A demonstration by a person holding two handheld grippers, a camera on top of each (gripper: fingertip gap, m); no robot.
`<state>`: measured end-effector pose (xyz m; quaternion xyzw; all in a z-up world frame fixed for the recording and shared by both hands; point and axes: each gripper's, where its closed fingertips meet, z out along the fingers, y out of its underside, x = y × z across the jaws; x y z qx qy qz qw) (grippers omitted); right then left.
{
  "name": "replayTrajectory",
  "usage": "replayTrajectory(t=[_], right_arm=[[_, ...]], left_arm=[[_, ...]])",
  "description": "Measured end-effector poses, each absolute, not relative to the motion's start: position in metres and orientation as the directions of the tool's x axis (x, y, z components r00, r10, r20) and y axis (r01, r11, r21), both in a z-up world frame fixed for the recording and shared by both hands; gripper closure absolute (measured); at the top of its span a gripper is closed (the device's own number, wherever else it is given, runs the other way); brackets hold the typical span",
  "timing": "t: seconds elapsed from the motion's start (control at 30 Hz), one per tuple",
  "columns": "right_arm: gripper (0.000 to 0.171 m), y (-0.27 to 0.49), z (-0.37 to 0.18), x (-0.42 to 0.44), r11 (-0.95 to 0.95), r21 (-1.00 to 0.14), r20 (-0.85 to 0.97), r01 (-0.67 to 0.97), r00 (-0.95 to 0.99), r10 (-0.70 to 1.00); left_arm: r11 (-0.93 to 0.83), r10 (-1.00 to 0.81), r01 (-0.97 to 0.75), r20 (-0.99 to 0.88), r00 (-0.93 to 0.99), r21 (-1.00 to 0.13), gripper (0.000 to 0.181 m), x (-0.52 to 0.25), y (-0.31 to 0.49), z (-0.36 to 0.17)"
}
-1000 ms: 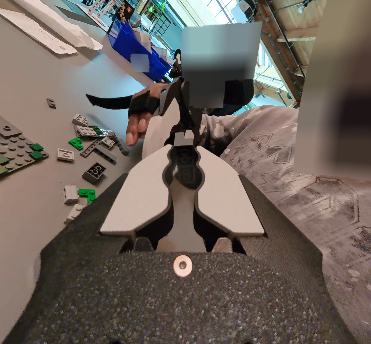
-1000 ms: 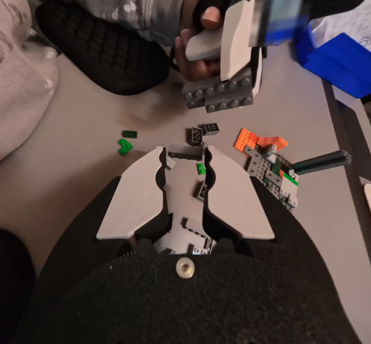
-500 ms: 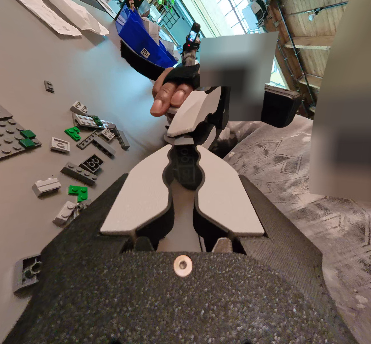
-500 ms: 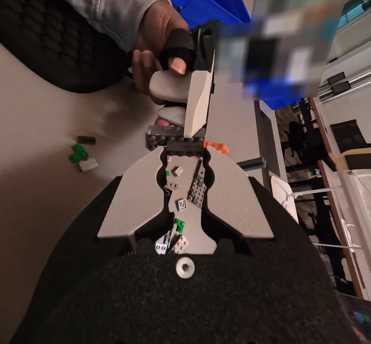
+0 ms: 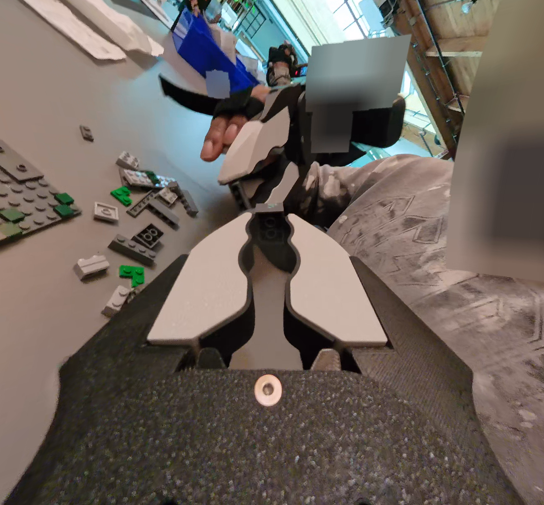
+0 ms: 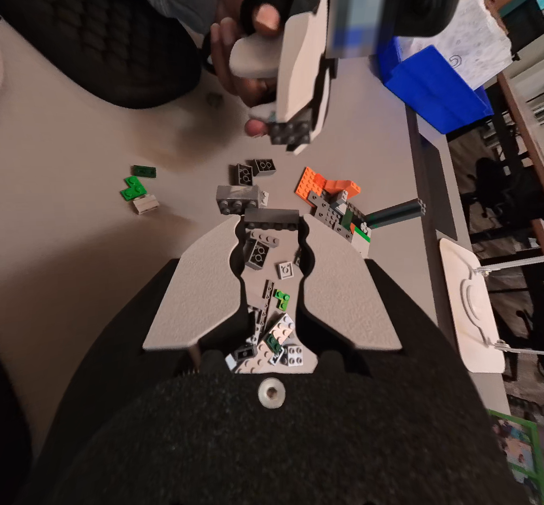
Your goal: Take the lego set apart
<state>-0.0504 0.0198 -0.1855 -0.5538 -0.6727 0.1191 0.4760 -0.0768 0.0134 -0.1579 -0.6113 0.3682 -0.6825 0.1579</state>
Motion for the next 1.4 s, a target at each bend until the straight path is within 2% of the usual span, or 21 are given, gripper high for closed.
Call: replayTrajectory(t=[0.23,0.37,0.57,0.7,0.77,0.93,1.0,1.13,1.23,1.4], right_arm=[[0.137,0.022,-0.181,-0.053,0.384,-0.684,0.536,0.62,0.069,0.842],[0.137,0.023,-0.183,-0.053,0.385,-0.678,0.538,0.626,0.067,0.84],[0.137,0.024,-0.184,-0.059,0.386,-0.671,0.55,0.632,0.076,0.832],[0.137,0.025,-0.183,-0.062,0.402,-0.652,0.578,0.642,0.078,0.812],[0.137,0.023,-0.178,-0.061,0.376,-0.698,0.531,0.609,0.089,0.843],[0.137,0.027,-0.166,-0.042,0.297,-0.775,0.427,0.558,0.115,0.897],[0.137,0.021,-0.177,-0.038,0.256,-0.765,0.361,0.591,0.065,0.93],[0.137,0.014,-0.219,-0.04,0.222,-0.676,0.297,0.702,-0.016,0.955],[0.137,0.011,-0.237,-0.046,0.205,-0.654,0.258,0.728,-0.04,0.965],[0.133,0.016,-0.237,-0.043,0.139,-0.701,0.19,0.7,-0.004,0.982]], left_arm=[[-0.627,-0.713,-0.309,0.687,-0.14,-0.715,0.164,-0.067,0.006,-0.179],[-0.597,-0.742,-0.33,0.66,-0.12,-0.731,0.157,-0.066,0.004,-0.185],[-0.587,-0.744,-0.357,0.658,-0.116,-0.727,0.155,-0.058,-0.003,-0.19],[-0.61,-0.726,-0.357,0.68,-0.108,-0.708,0.16,-0.053,-0.003,-0.192],[-0.6,-0.724,-0.351,0.674,-0.145,-0.719,0.164,-0.056,-0.005,-0.186],[-0.528,-0.793,-0.374,0.6,-0.103,-0.762,0.163,-0.067,-0.001,-0.189],[-0.476,-0.85,-0.394,0.527,-0.023,-0.786,0.164,-0.069,0.01,-0.197],[-0.339,-0.935,-0.501,0.345,0.084,-0.796,0.164,-0.074,0.022,-0.22],[-0.327,-0.94,-0.528,0.327,0.097,-0.784,0.164,-0.074,0.021,-0.227],[-0.321,-0.943,-0.533,0.319,0.099,-0.783,0.164,-0.075,0.023,-0.23]])
